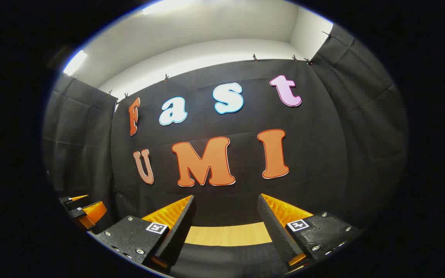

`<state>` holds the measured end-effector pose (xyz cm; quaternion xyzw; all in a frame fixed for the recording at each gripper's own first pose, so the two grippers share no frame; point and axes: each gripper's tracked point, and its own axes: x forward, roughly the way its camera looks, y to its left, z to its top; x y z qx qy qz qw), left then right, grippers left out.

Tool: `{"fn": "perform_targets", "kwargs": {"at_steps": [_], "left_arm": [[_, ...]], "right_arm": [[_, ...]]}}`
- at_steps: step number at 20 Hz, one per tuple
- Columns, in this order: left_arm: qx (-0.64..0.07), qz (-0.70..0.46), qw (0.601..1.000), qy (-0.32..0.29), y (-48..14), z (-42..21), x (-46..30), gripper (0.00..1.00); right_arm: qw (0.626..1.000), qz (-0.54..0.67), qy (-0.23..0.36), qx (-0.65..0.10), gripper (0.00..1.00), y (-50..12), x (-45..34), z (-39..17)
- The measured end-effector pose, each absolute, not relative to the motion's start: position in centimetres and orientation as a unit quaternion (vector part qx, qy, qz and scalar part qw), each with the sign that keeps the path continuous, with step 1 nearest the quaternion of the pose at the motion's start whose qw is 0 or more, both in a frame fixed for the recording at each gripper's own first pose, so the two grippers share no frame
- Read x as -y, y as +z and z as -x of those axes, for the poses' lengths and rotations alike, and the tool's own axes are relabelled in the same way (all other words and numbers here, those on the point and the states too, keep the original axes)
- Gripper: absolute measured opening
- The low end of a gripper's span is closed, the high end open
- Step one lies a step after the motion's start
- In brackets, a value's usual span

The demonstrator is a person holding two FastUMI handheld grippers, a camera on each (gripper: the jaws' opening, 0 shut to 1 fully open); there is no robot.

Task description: Grasp the waist and the cuffs of the jeans and fold them to make the two legs overlap; first hold the waist and fold one-third of the jeans toward the cuffs, then hold the cuffs and fold the remaining one-third in the same direction to finish folding.

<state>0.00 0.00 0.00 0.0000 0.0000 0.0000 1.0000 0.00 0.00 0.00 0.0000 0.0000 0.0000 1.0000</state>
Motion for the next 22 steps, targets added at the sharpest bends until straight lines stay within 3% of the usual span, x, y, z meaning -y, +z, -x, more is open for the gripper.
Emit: {"fn": "perform_targets", "kwargs": {"at_steps": [1,2,7,14,16,22], "left_arm": [[0.005,0.002,1.0,0.005,0.3,0.1,0.0,0.89],[0.009,0.005,1.0,0.006,0.2,0.0,0.3,0.89],[0.0,0.005,1.0,0.01,-1.2,-0.3,2.0,0.96],[0.0,-0.002,1.0,-0.007,-1.4,-0.7,2.9,0.93],[-0.004,-0.004,1.0,-0.007,-1.5,-1.1,2.0,0.96],[-0.021,-0.014,1.0,0.0,-2.7,-2.4,-2.9,0.93]], "right_arm": [[1.0,-0.004,0.004,-0.004,0.88,-0.3,0.2,0.1],[1.0,-0.005,0.005,-0.003,1.0,-0.4,0.4,0.1],[0.999,-0.021,0.019,-0.02,0.97,-0.8,0.9,-0.5],[1.0,-0.015,0.0,-0.023,1.0,-0.8,2.5,1.0],[1.0,-0.012,-0.006,-0.028,1.0,-1.3,2.1,0.6],[0.999,-0.012,-0.016,-0.049,0.97,-3.2,-0.8,-0.5]]}}
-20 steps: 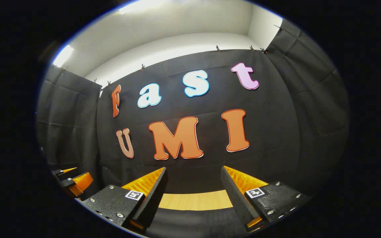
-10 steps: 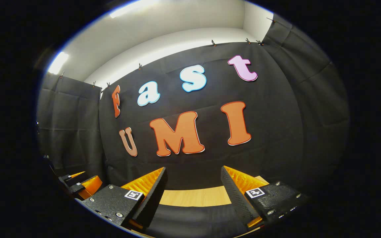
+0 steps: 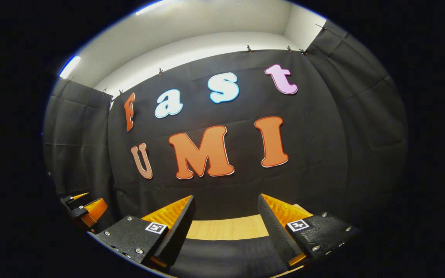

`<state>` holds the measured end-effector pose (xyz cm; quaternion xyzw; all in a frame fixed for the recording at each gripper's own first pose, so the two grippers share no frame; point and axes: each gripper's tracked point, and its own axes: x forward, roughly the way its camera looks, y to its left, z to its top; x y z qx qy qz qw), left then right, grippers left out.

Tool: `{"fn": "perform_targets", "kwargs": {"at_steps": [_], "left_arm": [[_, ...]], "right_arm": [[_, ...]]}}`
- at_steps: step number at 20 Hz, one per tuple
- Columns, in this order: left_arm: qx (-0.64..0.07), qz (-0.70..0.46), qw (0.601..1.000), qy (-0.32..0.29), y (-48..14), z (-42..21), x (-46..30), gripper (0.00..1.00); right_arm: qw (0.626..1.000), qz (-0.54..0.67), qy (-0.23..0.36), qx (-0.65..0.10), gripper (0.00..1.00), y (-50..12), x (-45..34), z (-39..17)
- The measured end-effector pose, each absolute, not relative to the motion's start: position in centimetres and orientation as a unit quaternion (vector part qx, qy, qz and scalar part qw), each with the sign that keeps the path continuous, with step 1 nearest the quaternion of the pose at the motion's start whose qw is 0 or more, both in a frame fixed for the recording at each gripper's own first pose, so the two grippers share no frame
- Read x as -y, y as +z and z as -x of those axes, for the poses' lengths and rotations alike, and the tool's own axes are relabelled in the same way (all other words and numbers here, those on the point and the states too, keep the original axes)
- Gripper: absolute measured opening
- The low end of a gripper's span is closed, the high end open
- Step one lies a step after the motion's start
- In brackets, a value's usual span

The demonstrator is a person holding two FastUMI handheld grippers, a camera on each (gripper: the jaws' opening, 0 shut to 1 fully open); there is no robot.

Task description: Grasp the waist and the cuffs of the jeans and fold them to make the two legs overlap; first hold the waist and fold one-third of the jeans toward the cuffs, then hold the cuffs and fold the remaining one-third in the same direction to finish folding.

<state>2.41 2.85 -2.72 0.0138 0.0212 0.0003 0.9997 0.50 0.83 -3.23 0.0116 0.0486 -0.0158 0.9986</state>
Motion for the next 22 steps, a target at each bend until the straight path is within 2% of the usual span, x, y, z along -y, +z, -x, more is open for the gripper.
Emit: {"fn": "perform_targets", "kwargs": {"at_steps": [4,5,6,7,15,17,19,22], "left_arm": [[-0.099,0.019,0.994,0.03,-7.1,-3.9,-7.3,0.94],[-0.122,0.035,0.991,0.039,-8.4,-4.1,-8.3,0.94],[-0.146,0.048,0.987,0.051,-9.8,-4.3,-9.6,0.96],[-0.167,0.058,0.982,0.064,-11.2,-4.4,-10.9,0.97],[-0.3,0.144,0.934,0.132,-19.8,-4.8,-17.2,0.98],[-0.326,0.16,0.92,0.146,-21.4,-4.1,-18.2,0.97],[-0.369,0.202,0.892,0.165,-23.9,-3.3,-19.0,0.97],[-0.48,0.303,0.797,0.208,-29.3,-0.5,-19.5,0.98]], "right_arm": [[0.995,-0.032,-0.025,-0.087,0.97,-5.6,-1.9,-1.5],[0.994,-0.042,-0.029,-0.098,1.0,-6.3,-2.0,-1.7],[0.992,-0.049,-0.035,-0.109,1.0,-7.2,-1.6,-1.9],[0.99,-0.056,-0.041,-0.12,0.97,-7.9,-1.4,-1.9],[0.969,-0.115,-0.082,-0.204,0.97,-13.5,0.6,-2.8],[0.961,-0.135,-0.091,-0.223,1.0,-14.9,1.1,-2.9],[0.952,-0.165,-0.097,-0.239,0.96,-16.4,1.4,-2.7],[0.93,-0.233,-0.101,-0.267,0.96,-18.6,0.8,-2.6]]}}
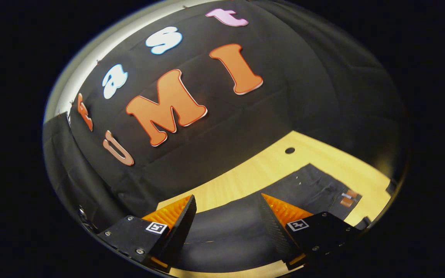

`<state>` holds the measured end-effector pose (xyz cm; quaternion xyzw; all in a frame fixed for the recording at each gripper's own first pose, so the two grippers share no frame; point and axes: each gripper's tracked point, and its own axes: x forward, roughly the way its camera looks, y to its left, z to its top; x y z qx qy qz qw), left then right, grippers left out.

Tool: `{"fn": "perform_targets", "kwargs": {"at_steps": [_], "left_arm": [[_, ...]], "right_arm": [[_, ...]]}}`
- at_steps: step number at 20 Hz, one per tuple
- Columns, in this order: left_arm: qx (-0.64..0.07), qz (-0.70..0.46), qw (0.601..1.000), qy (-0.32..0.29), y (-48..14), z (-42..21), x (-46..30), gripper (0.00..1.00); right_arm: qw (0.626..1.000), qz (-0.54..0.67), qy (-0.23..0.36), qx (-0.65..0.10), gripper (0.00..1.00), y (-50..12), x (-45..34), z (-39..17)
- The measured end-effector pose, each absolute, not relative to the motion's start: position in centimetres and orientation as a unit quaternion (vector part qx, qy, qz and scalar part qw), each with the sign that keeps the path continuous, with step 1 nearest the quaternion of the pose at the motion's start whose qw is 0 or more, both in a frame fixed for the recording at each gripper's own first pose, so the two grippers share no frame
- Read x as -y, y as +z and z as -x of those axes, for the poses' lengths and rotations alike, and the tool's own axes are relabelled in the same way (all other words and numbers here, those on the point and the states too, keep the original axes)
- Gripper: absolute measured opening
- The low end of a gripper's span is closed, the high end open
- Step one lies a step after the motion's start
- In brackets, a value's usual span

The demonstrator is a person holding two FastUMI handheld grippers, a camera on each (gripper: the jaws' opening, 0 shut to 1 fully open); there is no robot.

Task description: Grasp the waist and the cuffs of the jeans and fold them to make the two legs overlap; first hold the waist and fold one-third of the jeans toward the cuffs, then hold the cuffs and fold the remaining one-third in the same direction to finish folding.

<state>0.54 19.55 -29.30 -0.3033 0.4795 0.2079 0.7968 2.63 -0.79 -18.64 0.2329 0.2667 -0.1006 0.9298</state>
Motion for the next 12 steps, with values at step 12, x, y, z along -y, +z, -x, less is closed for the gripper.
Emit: {"fn": "perform_targets", "kwargs": {"at_steps": [12], "left_arm": [[-0.57,0.413,0.68,0.205,-37.4,2.0,-24.3,0.94]], "right_arm": [[0.806,-0.456,-0.172,-0.336,0.95,-26.9,-0.3,-0.9]]}}
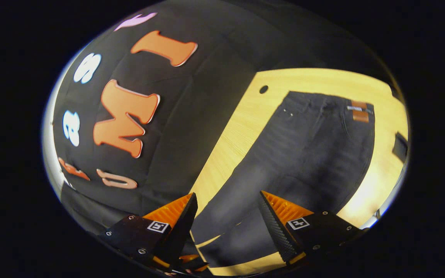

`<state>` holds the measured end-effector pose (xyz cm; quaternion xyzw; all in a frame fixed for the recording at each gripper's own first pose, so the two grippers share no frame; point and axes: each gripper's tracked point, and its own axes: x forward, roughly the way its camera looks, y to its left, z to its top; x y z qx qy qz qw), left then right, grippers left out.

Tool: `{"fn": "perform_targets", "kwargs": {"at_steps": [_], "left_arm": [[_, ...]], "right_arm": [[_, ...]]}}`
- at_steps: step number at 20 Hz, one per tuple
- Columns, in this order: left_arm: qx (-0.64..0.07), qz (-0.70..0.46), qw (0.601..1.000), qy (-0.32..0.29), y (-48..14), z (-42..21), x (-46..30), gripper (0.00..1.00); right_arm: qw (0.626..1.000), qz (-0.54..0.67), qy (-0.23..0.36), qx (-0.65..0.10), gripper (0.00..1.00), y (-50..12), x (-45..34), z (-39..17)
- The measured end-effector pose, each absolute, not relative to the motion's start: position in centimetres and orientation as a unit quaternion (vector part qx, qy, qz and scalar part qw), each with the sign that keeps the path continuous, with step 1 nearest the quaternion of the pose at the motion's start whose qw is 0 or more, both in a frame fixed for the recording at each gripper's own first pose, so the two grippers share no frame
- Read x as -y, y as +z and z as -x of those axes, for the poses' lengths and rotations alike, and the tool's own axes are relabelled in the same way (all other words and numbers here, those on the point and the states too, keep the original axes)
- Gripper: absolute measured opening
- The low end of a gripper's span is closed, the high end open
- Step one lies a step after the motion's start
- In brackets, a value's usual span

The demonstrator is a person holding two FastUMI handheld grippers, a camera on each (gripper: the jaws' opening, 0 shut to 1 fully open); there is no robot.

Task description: Grasp the waist and the cuffs of the jeans and fold them to make the two legs overlap; first hold the waist and fold one-third of the jeans toward the cuffs, then hold the cuffs and fold the remaining one-third in the same direction to finish folding.

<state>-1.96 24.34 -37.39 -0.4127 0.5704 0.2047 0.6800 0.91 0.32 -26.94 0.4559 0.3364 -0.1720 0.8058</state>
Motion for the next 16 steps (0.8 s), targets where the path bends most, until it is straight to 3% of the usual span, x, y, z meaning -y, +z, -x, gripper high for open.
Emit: {"fn": "perform_targets", "kwargs": {"at_steps": [5,16], "left_arm": [[-0.583,0.376,0.682,0.229,-38.9,2.5,-28.7,0.95],[-0.582,0.373,0.645,0.327,-40.0,4.7,-31.0,0.96]], "right_arm": [[0.806,-0.426,-0.245,-0.33,0.95,-29.2,4.2,1.4],[0.709,-0.427,-0.368,-0.425,0.96,-37.5,15.5,8.3]]}}
